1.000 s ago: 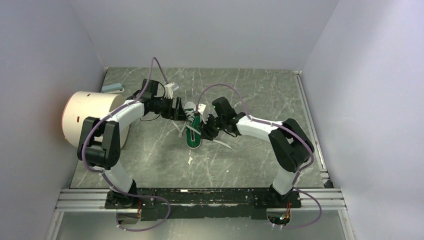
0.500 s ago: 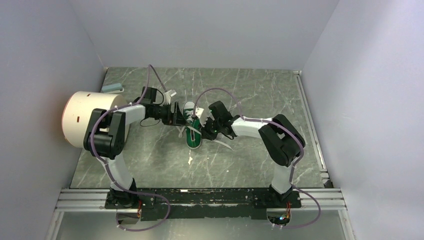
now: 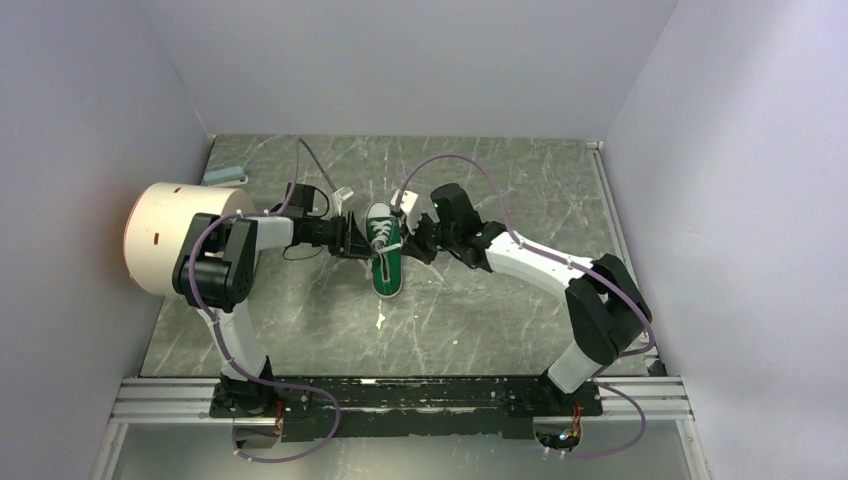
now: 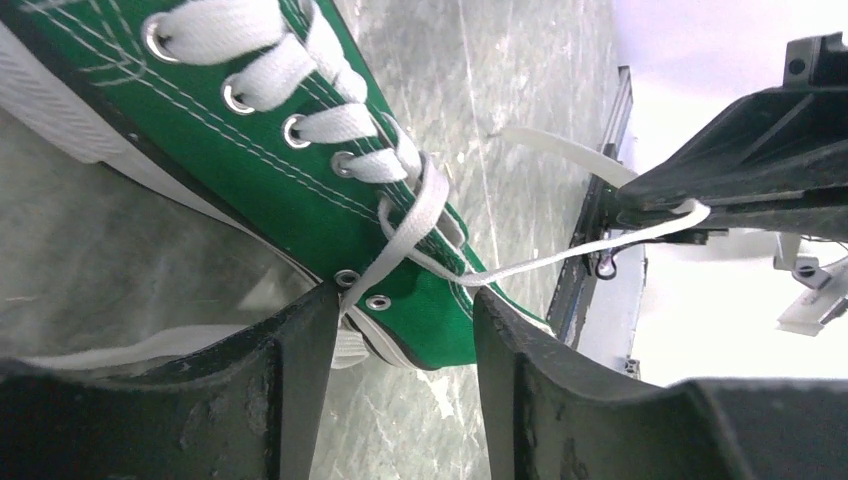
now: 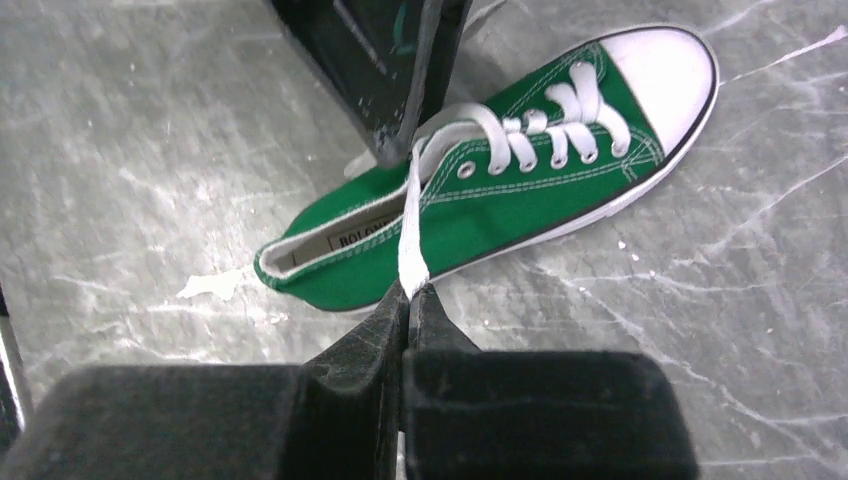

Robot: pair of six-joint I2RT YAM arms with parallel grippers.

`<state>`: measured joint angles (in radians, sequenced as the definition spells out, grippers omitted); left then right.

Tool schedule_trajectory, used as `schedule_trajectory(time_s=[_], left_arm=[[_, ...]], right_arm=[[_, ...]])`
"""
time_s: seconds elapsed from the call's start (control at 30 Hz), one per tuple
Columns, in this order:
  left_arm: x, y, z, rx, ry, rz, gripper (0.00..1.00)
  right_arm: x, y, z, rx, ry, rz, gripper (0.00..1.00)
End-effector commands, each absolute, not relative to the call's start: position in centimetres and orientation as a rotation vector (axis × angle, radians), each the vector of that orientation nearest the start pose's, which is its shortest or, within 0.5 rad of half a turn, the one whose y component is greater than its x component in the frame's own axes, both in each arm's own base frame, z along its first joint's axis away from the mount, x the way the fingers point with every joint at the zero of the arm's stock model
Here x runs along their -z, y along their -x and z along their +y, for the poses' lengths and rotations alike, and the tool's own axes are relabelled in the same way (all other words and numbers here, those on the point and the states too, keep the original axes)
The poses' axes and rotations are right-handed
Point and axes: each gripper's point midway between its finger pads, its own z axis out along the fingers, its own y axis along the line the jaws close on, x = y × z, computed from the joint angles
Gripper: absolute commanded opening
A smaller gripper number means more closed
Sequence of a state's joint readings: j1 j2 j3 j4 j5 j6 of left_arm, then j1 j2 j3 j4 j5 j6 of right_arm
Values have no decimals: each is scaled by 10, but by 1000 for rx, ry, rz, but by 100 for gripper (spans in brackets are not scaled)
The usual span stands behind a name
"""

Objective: Tie the shoes

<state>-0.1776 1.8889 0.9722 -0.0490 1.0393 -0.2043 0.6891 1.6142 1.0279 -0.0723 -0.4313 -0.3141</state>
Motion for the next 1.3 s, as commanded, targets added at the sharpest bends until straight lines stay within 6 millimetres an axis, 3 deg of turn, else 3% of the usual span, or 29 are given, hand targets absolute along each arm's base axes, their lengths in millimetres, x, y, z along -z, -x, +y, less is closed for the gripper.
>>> schedule_trajectory(time_s=[0.0, 0.3, 0.47, 0.67, 0.8, 1.1, 1.27], left_arm=[[-74, -318, -225, 1591, -457, 2243, 55], [-87, -321, -225, 1546, -533, 2223, 20], [-97, -329, -225, 1502, -553, 2217, 5], [-117, -345, -219, 1364, -590, 2236, 5], [-127, -354, -220, 1345, -589, 2242, 5], [-124, -355, -243, 1482, -624, 2200, 5], [-113, -351, -244, 1492, -625, 2206, 8]], right_arm=[[-127, -300, 331, -728, 1228, 1849, 0], [-149, -306, 340, -748, 1257, 1796, 0], [-159, -297, 344, -809, 1289, 1771, 0], [-149, -282, 346, -878, 1400, 1748, 0], [-139, -284, 344, -851, 1432, 1750, 0], [-156, -327, 374, -836, 1322, 1731, 0], [-162, -349, 368, -747, 1230, 1757, 0]])
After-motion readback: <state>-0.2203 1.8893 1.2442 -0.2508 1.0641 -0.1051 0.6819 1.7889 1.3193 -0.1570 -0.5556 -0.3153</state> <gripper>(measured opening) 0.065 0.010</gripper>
